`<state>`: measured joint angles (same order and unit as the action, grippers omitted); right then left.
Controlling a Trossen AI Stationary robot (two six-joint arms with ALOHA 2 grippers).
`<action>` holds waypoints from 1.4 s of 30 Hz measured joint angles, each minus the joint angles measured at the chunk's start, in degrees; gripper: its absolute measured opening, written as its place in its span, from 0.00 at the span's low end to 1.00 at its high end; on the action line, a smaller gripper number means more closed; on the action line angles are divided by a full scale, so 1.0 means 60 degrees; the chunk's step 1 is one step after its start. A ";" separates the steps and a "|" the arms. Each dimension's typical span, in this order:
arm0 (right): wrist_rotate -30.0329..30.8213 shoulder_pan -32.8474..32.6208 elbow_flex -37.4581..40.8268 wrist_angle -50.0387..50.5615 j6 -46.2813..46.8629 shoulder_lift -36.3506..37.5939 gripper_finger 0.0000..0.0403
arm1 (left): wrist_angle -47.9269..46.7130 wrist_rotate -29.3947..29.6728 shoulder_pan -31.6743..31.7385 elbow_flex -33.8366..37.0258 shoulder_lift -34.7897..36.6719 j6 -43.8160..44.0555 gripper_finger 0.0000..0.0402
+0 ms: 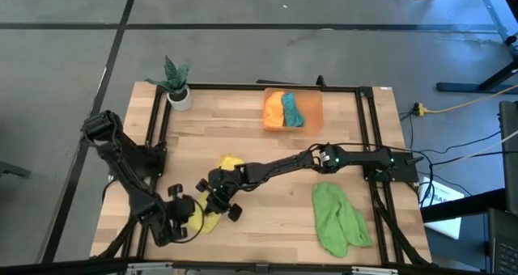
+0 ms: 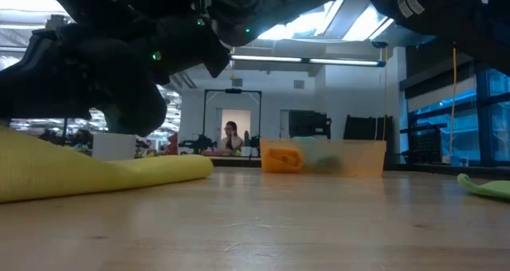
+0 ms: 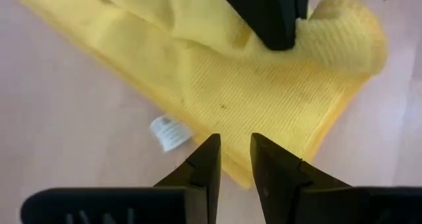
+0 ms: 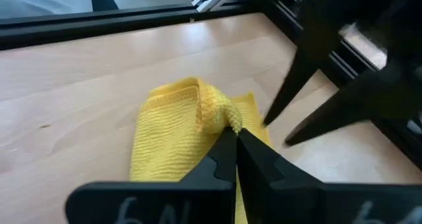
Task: Roll microfiber towels into tight, uniform cylinder then place into a basket
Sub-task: Roll the yellow microfiber towel
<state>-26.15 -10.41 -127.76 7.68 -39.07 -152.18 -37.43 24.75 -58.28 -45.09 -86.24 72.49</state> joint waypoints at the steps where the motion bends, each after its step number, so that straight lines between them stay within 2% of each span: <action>1: 0.0007 0.0000 0.0000 0.0063 0.0000 0.0000 0.02 | -0.0368 0.0045 -0.0065 -0.0240 0.0000 0.0080 0.19; 12: 0.0604 0.0004 0.0000 0.0054 0.0002 0.0000 0.02 | -0.3514 0.0226 -0.0247 -0.2313 0.0011 0.0137 0.19; 27: 0.0606 -0.0086 0.0000 0.0056 0.0004 0.0000 0.04 | -0.3657 0.0427 -0.0251 -0.2374 0.0011 0.0138 0.19; 36: 0.0633 -0.0242 0.0000 -0.0025 0.0106 0.0000 0.16 | -0.3654 0.0431 -0.0251 -0.2374 0.0018 0.0138 0.19; 42: 0.1013 -0.0287 0.0000 -0.0318 0.0564 0.0000 0.27 | -0.3653 0.0434 -0.0251 -0.2374 0.0019 0.0138 0.19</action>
<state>-20.07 -12.14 -127.76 5.77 -35.69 -152.18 -59.35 27.35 -59.79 -59.33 -86.12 73.32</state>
